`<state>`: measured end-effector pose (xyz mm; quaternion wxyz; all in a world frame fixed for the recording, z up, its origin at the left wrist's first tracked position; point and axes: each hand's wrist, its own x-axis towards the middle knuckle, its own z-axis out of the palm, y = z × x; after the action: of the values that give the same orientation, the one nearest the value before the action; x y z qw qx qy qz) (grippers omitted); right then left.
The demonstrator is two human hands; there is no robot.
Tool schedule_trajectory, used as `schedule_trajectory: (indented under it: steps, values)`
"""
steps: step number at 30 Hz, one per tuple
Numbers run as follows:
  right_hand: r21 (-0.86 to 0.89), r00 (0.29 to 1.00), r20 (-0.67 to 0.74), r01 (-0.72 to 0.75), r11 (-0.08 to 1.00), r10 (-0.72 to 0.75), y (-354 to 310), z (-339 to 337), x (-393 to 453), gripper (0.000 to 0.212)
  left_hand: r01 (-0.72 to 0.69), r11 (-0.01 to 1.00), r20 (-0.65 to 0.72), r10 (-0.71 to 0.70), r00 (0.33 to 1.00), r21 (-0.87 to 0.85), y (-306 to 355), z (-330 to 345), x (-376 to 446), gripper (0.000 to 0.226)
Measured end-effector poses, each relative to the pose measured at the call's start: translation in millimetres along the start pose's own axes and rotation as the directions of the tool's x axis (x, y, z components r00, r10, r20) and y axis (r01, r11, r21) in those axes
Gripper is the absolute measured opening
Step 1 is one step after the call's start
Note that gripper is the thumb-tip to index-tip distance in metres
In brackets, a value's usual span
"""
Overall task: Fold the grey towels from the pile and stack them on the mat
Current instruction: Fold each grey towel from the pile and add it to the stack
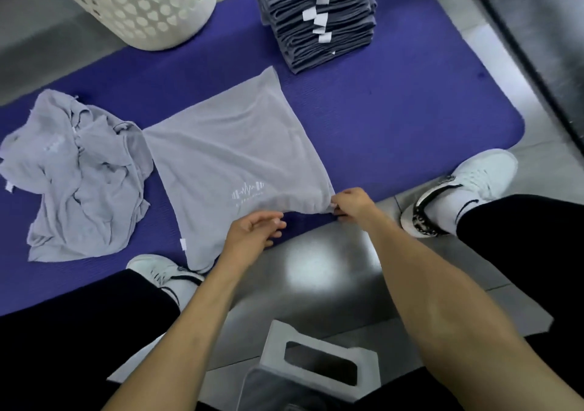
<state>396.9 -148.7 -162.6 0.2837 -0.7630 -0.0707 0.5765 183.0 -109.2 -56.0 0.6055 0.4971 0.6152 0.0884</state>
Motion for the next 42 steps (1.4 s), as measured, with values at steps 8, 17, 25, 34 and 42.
schedule_trajectory:
  steps: [8,17,25,34,42]
  values:
    - [0.241,0.992,0.127,-0.013,0.971,-0.019,-4.0,-19.9,-5.7,0.008,-0.078,0.988,0.015,0.077,0.997,0.133,4.8,25.9,38.7,0.018]
    - [0.241,0.962,0.266,0.004,0.97,-0.07,-0.7,-25.1,-10.2,0.018,-0.361,0.779,0.213,0.291,0.933,0.512,4.4,70.4,89.1,0.019]
    - [0.399,0.952,0.271,0.02,0.917,-0.139,6.2,-12.1,-12.3,0.031,-0.338,0.845,0.183,0.287,0.94,0.415,-4.5,66.2,94.0,0.024]
    - [0.548,0.936,0.293,0.003,0.837,-0.195,5.9,0.4,-14.6,0.045,-0.338,0.884,0.123,0.315,0.941,0.322,-1.3,59.8,90.8,0.013]
    - [0.517,0.971,0.214,-0.017,0.856,-0.11,-0.4,-19.2,-18.6,0.025,-0.636,0.577,0.272,0.594,0.757,0.513,-6.7,50.7,90.3,0.016]
